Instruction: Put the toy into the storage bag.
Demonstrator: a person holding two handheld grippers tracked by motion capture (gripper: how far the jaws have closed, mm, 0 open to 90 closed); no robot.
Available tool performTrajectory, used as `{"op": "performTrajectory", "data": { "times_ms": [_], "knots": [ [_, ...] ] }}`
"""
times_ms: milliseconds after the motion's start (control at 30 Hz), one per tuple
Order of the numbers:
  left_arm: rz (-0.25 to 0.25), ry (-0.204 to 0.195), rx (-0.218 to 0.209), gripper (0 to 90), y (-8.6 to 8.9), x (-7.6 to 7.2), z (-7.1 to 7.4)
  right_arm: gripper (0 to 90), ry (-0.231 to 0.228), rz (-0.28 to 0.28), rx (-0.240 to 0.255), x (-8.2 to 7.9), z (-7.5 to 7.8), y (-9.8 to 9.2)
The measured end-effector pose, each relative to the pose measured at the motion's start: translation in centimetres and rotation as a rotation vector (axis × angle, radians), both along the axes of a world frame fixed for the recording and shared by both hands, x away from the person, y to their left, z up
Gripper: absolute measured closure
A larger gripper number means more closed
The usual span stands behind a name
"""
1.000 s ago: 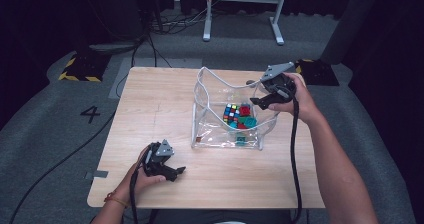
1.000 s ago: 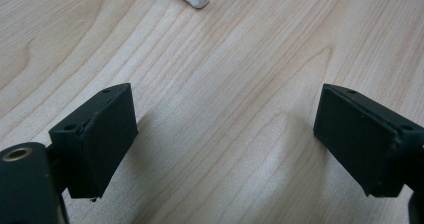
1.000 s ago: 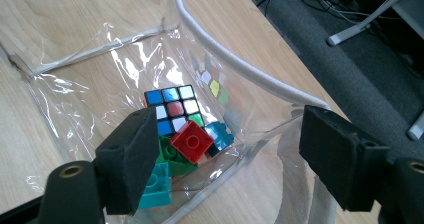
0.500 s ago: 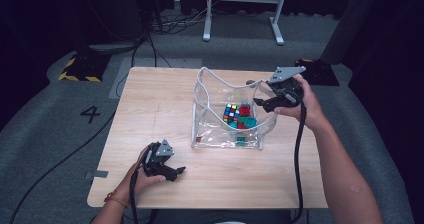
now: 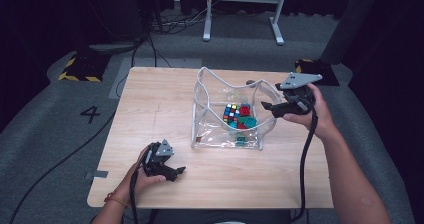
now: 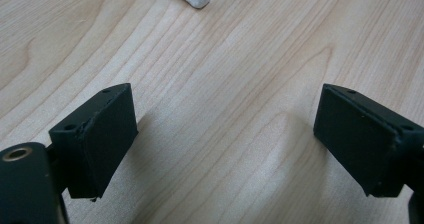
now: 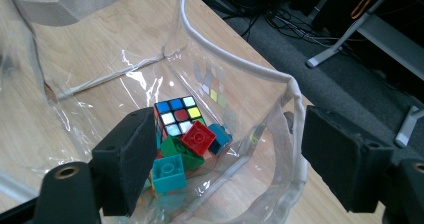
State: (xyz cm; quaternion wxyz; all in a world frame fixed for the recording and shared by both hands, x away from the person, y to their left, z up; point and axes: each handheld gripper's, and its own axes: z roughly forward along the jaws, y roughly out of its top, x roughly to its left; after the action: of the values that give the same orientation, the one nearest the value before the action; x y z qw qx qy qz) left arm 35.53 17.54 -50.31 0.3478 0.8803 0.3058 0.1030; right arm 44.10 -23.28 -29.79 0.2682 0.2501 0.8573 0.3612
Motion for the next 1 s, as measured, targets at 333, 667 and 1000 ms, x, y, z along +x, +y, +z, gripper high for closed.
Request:
{"op": "performTrajectory", "data": {
  "times_ms": [333, 667, 1000],
  "knots": [
    [0.0, 0.0, 0.0, 10.3, 0.0, 0.0, 0.0, 22.2, -0.03, 0.012, 0.026, -1.9, -0.1, -1.1],
    [0.0, 0.0, 0.0, 10.3, 0.0, 0.0, 0.0, 21.8, -0.035, 0.022, 0.041, -3.5, -1.0, -2.0],
    [-0.001, 0.003, -0.002, 10.3, 0.0, 0.0, 0.0, 21.5, -0.009, 0.012, 0.037, -4.4, -3.2, -2.7]
  ]
}}
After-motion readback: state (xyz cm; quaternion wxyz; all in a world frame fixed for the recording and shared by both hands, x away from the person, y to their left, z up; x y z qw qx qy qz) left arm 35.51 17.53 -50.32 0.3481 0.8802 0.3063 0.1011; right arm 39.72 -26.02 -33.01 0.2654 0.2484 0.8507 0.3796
